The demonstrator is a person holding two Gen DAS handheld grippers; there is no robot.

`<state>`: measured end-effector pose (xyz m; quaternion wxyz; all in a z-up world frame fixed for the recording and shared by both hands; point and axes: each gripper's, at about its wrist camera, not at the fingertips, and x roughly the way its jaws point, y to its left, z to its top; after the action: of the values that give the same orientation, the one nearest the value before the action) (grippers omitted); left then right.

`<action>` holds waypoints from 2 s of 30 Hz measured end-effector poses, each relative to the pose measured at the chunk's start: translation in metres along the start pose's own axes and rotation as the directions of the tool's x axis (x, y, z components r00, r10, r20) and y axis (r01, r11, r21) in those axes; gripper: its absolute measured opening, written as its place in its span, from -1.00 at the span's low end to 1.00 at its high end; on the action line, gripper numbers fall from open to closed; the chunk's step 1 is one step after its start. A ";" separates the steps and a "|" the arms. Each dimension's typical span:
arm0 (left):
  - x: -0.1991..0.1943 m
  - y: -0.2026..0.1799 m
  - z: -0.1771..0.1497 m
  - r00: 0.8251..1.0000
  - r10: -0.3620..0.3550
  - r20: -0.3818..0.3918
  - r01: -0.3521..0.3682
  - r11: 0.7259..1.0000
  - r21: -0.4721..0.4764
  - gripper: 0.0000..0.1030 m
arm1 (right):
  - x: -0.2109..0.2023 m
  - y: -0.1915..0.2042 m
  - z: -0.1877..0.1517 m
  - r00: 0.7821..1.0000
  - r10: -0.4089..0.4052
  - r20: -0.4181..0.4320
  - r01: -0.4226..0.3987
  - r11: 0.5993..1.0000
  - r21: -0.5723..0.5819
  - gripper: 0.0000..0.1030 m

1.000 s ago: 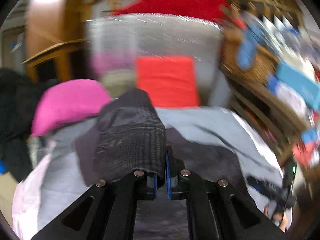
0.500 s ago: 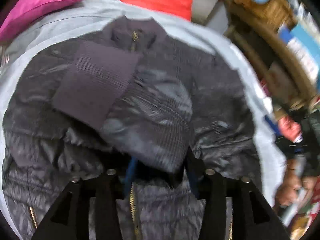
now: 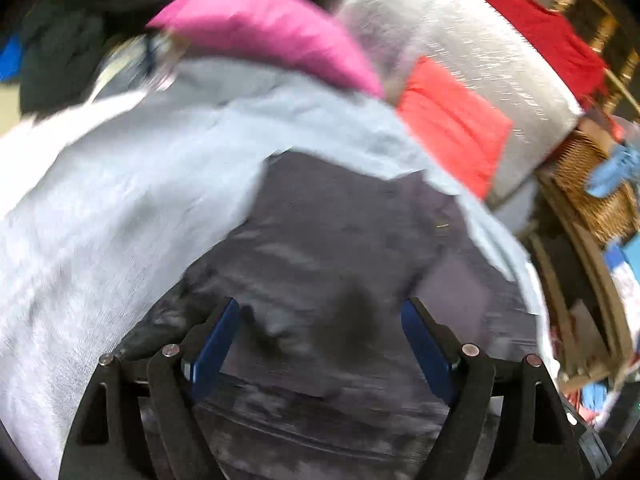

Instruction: Fold large clothes

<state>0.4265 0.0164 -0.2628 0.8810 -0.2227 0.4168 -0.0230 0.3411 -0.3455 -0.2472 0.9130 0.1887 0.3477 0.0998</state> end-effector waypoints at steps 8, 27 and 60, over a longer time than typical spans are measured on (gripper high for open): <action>0.045 0.018 0.009 0.985 0.027 -0.171 -0.036 0.998 -0.046 0.59 | 0.056 0.082 -0.010 0.986 -0.136 -0.100 0.105 0.957 -0.270 0.51; 0.047 0.028 -0.008 0.983 0.024 -0.183 -0.020 1.000 0.022 0.61 | 0.051 -0.067 0.007 0.999 0.002 -0.036 0.018 0.837 0.546 0.51; 0.044 0.063 0.021 0.991 0.016 -0.129 -0.024 0.998 -0.056 0.59 | 0.053 -0.138 0.014 0.996 -0.030 -0.084 0.061 0.917 0.395 0.51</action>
<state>0.4618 0.0714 -0.3091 0.8457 -0.2418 0.4755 -0.0165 0.3968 -0.4586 -0.3261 0.8438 0.3580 0.3997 0.0130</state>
